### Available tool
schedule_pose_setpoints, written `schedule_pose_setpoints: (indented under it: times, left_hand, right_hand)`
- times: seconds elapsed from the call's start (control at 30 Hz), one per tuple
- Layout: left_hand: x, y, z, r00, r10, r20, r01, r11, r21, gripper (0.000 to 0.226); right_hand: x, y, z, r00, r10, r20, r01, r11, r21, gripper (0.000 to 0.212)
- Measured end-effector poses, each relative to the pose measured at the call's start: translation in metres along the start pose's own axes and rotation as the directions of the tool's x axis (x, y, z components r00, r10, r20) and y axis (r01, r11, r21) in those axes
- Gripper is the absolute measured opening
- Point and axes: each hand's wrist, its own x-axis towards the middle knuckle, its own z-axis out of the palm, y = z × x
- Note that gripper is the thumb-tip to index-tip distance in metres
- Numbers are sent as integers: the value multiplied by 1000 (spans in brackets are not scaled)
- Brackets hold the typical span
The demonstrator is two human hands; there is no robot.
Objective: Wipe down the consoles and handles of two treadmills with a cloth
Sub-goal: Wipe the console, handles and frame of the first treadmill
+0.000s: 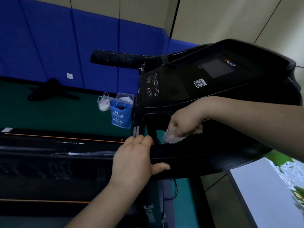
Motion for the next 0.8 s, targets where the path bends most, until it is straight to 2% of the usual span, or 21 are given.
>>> schedule_pose_setpoints:
  times: [0.07, 0.13, 0.2, 0.23, 0.27, 0.3, 0.37, 0.47, 0.5, 0.6, 0.67, 0.73, 0.8]
  left_hand:
    - [0, 0, -1, 1000, 3, 6, -3, 1000, 8, 70]
    - [1, 1, -3, 1000, -4, 18, 4, 1000, 14, 71]
    - [1, 1, -4, 1000, -12, 12, 12, 1000, 17, 71]
    - [1, 2, -4, 1000, -11, 15, 11, 1000, 17, 72]
    - [1, 3, -5, 1000, -11, 25, 11, 1000, 13, 72]
    - [2, 3, -7, 999, -14, 44, 14, 1000, 8, 74]
    - [1, 5, -12, 993, -30, 115, 30, 1000, 0, 76]
    - [3, 8, -19, 985, -25, 172, 22, 999, 23, 74]
    - [5, 7, -22, 980, -6, 200, -2, 999, 39, 74]
    - [16, -7, -35, 920, 62, 388, -64, 998, -8, 70]
    - [20, -19, -50, 863, 66, 501, -7, 993, -120, 60]
    - [19, -28, -59, 891, 49, 451, 43, 980, -193, 40]
    - [18, -34, -65, 966, -68, 250, 130, 962, -239, 27]
  right_hand:
    - [-3, -2, -1, 999, -24, 35, 22, 999, 41, 32]
    - [-1, -3, -1, 999, 31, 11, -31, 998, -61, 28]
    - [3, -3, -2, 980, 83, -180, -143, 924, -356, 31]
    - [6, 0, 0, 957, 72, -280, -196, 873, -446, 33]
    - [9, 1, 2, 938, 70, -339, -228, 861, -454, 33]
    - [10, 2, 4, 931, 81, -356, -241, 870, -431, 33]
    - [6, -1, 10, 946, 104, -306, -208, 920, -332, 30]
    - [-14, -5, 25, 970, 110, -216, -111, 994, 8, 25]
    - [-23, -5, 30, 970, 79, -232, -58, 994, 96, 28]
    - [-47, -7, 49, 917, 54, -395, 77, 949, 306, 28]
    - [-53, -19, 60, 842, 68, -536, 176, 903, 393, 33]
    - [-50, -38, 67, 734, 85, -674, 256, 885, 390, 41]
    - [-41, -58, 73, 672, 67, -737, 302, 884, 356, 53]
